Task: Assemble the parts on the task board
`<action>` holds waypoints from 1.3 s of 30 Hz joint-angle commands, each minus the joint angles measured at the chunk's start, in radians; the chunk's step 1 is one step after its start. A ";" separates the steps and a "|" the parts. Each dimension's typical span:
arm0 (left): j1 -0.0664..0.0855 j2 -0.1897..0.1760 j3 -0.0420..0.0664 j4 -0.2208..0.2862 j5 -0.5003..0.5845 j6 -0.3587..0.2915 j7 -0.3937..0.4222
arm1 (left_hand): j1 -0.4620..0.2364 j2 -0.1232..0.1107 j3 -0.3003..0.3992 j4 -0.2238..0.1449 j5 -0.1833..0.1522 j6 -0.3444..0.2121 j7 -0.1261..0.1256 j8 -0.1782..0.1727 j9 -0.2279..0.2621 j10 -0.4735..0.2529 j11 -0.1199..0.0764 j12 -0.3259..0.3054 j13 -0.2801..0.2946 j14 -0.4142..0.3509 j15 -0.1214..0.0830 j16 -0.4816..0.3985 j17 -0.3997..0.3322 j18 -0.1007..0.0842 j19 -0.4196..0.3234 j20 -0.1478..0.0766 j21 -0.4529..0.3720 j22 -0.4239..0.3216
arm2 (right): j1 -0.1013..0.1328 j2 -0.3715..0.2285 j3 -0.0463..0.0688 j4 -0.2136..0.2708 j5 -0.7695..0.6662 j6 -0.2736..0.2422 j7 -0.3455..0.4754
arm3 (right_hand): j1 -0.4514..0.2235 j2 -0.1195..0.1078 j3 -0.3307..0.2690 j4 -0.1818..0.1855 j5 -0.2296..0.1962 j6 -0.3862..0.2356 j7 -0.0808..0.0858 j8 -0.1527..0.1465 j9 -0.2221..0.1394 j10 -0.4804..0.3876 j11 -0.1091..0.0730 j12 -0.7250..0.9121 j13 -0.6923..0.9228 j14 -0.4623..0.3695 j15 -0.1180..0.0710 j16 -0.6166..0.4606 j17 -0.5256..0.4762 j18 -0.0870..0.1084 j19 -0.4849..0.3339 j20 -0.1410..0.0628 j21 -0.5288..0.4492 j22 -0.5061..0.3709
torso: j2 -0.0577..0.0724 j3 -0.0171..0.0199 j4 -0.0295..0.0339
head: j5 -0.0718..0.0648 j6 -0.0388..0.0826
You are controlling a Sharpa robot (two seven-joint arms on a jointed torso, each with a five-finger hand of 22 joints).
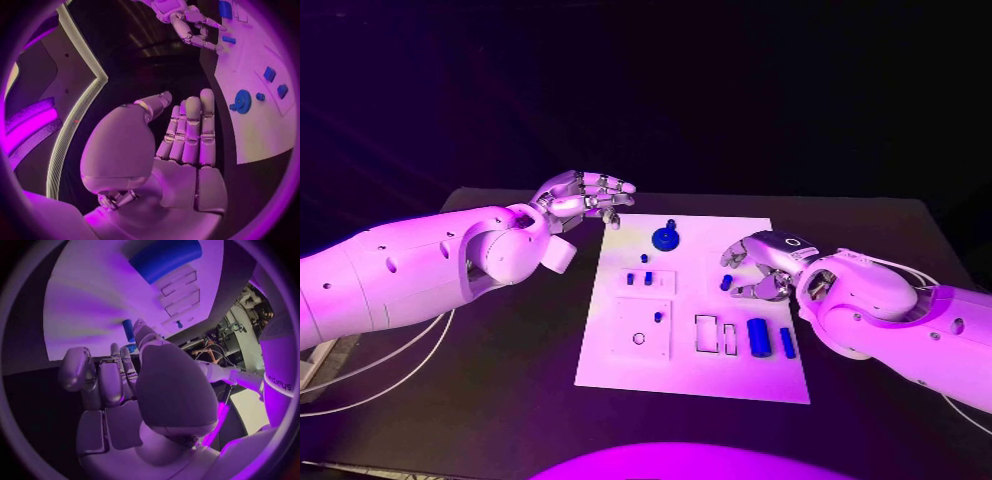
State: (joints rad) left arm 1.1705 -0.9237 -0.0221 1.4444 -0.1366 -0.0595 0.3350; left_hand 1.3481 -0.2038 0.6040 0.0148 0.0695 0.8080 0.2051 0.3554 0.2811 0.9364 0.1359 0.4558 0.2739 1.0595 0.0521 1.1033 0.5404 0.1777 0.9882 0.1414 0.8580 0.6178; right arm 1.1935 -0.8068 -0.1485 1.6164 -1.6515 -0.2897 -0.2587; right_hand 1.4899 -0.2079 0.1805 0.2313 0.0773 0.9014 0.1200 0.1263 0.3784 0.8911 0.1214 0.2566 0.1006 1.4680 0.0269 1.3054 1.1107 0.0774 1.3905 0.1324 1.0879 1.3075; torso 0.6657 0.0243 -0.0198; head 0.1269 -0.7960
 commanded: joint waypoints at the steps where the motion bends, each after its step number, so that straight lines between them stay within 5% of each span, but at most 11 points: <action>1: 0.001 0.002 0.001 0.001 -0.001 0.020 0.003 | 0.007 0.005 -0.008 -0.001 0.001 -0.007 0.007 -0.002 -0.002 -0.006 0.001 0.001 -0.001 -0.004 0.005 -0.006 -0.001 0.007 0.005 0.006 -0.007 -0.002 | 0.001 0.007 0.000 -0.006 0.004 0.059 -0.005 | 0.019 0.003 0.006 0.014 -0.004 0.015 0.003 0.001 0.001 0.013 -0.009 0.016 -0.002 0.003 0.000 0.000 0.000 0.009 0.011 -0.004 0.017 0.118 | 0.000 0.0006 0.0010 | -0.001 -0.001; 9: 0.001 0.001 0.001 0.001 -0.001 0.020 0.002 | 0.007 0.005 -0.008 -0.001 0.001 -0.007 0.007 -0.002 -0.002 -0.006 0.001 0.001 -0.001 -0.004 0.005 -0.006 -0.001 0.007 0.005 0.006 -0.007 -0.002 | -0.001 0.022 -0.002 -0.019 0.008 0.060 -0.009 | 0.033 0.021 0.047 0.032 -0.005 0.040 0.013 0.005 -0.001 0.073 -0.026 0.052 -0.007 0.010 -0.014 0.007 0.011 0.000 0.034 -0.016 0.060 0.133 | 0.000 -0.0002 0.0007 | -0.001 -0.003; 20: 0.001 0.000 0.001 0.002 -0.001 0.022 0.000 | 0.007 0.005 -0.008 -0.001 0.001 -0.007 0.007 -0.002 -0.002 -0.006 0.001 0.001 -0.001 -0.004 0.005 -0.006 -0.001 0.007 0.005 0.006 -0.007 -0.002 | -0.005 0.038 -0.004 -0.029 0.016 0.029 0.001 | 0.027 0.025 0.212 0.043 -0.024 0.109 0.018 0.018 -0.003 0.204 -0.043 0.019 -0.032 0.020 -0.029 0.024 0.032 -0.014 0.067 -0.032 0.139 0.166 | 0.000 0.0002 0.0008 | -0.002 -0.006; 27: 0.001 -0.001 0.001 0.002 -0.001 0.022 -0.001 | 0.007 0.005 -0.008 -0.001 0.001 -0.007 0.007 -0.002 -0.002 -0.006 0.001 0.001 -0.001 -0.004 0.005 -0.006 -0.001 0.007 0.005 0.006 -0.007 -0.002 | -0.008 0.044 -0.005 -0.034 0.008 0.016 -0.003 | 0.022 0.042 0.307 0.005 -0.028 0.165 0.003 0.051 0.017 0.286 -0.062 -0.001 -0.027 0.022 -0.044 0.031 0.040 -0.021 0.079 -0.044 0.176 0.183 | 0.000 -0.0002 0.0007 | -0.003 -0.008; 39: 0.001 -0.002 0.001 0.003 -0.002 0.024 -0.004 | 0.009 0.008 -0.009 -0.001 0.002 -0.007 0.007 0.000 -0.001 -0.006 0.001 0.004 -0.001 -0.004 0.005 -0.006 -0.001 0.007 0.005 0.006 -0.008 -0.003 | -0.010 0.044 -0.005 -0.032 -0.002 -0.020 -0.024 | -0.013 0.038 0.353 -0.031 -0.028 0.178 -0.003 0.071 0.037 0.324 -0.068 -0.026 -0.024 0.023 -0.050 0.033 0.041 -0.023 0.083 -0.050 0.189 0.190 | -0.001 -0.0002 0.0007 | -0.003 -0.012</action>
State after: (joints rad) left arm 1.1707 -0.9267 -0.0220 1.4450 -0.1370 -0.0526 0.3287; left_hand 1.3524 -0.1995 0.5988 0.0153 0.0695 0.8080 0.2052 0.3554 0.2811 0.9364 0.1359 0.4558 0.2738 1.0595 0.0521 1.1033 0.5405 0.1777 0.9915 0.1447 0.8537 0.6155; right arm 1.1841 -0.7627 -0.1541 1.5807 -1.6385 -0.2838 -0.2746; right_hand 1.4863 -0.1743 0.5305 0.1996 0.0478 1.0709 0.1155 0.1895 0.4067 1.2093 0.0519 0.2339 0.0788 1.4666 -0.0184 1.3346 1.1507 0.0615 1.4630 0.0862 1.2722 1.3080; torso 0.6657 0.0241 -0.0189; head 0.1233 -0.8078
